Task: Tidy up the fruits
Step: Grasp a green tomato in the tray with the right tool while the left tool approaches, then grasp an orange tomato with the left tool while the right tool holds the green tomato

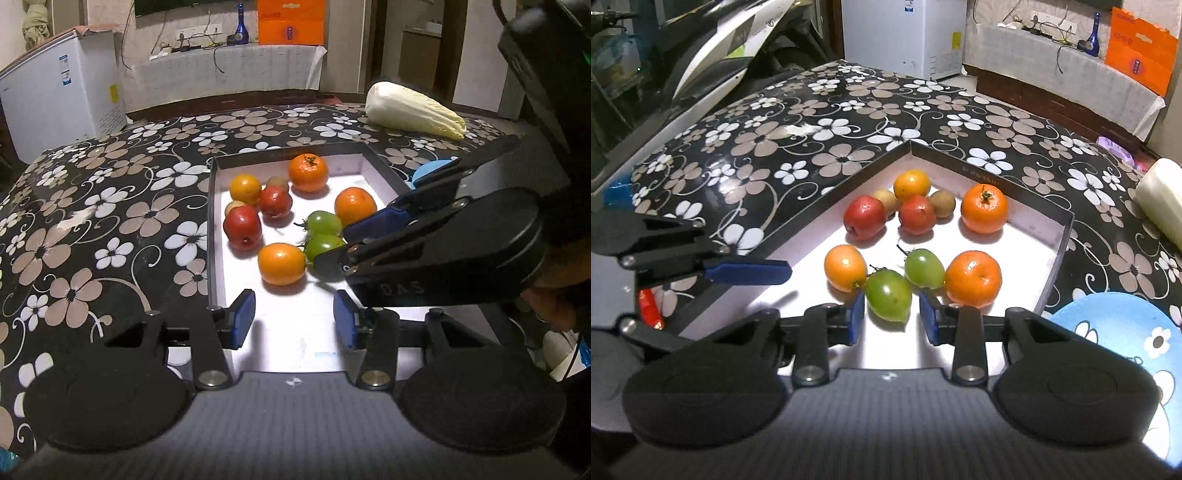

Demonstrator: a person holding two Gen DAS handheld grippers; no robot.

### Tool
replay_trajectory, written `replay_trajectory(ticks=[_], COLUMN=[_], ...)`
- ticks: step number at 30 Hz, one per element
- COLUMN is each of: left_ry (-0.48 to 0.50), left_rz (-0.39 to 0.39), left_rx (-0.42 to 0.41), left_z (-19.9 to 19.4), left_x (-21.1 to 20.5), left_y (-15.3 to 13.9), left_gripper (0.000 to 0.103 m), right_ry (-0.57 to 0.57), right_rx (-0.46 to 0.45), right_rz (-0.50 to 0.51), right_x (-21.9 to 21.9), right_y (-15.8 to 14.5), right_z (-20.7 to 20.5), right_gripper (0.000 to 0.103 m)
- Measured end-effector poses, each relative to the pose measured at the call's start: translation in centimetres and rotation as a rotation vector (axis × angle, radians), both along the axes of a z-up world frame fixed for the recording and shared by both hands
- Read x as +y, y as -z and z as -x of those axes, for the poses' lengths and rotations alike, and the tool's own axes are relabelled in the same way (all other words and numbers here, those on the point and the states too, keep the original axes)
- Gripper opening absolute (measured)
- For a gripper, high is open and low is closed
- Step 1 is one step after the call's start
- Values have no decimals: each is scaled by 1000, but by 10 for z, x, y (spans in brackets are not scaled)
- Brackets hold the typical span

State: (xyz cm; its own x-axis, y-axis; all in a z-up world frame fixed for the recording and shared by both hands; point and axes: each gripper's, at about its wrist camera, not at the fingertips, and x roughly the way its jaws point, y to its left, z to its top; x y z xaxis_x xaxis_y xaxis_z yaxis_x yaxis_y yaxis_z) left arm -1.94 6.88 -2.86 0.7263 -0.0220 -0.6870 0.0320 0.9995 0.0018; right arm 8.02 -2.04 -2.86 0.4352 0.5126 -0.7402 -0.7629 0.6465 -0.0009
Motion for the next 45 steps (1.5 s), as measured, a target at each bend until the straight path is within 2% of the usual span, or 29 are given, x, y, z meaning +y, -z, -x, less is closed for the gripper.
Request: replay_trajectory(ticks=[2,10,15,24,28,32,45], left_ry=[-6,-18,-48,-107,-95,-106,-147], left_rz=[-4,8,30,66,51,90,118], left_rx=[3,6,10,71,106,126,115], left_z=[-1,-6,-19,-44,-51,-58,-81], left_x=[1,1,2,2,-2,3,10], left_y=[1,2,1,5,5,3,2], left_gripper=[53,53,53,53,54,54,53], right_ry=[-6,13,48,69,78,87,95], right_rx=[13,-1,-2,-10,-16,-24,-31], right_rz=[-3,-4,-65,-116,-125,-134,-157], right_x=[3,3,-18,-39,-46,-52,-59], right_y=[2,-2,-19,-32,-35,-38,-43], right_z=[-2,-2,-2,0,-1,0,0], right_gripper=[31,29,29,29,29,29,29])
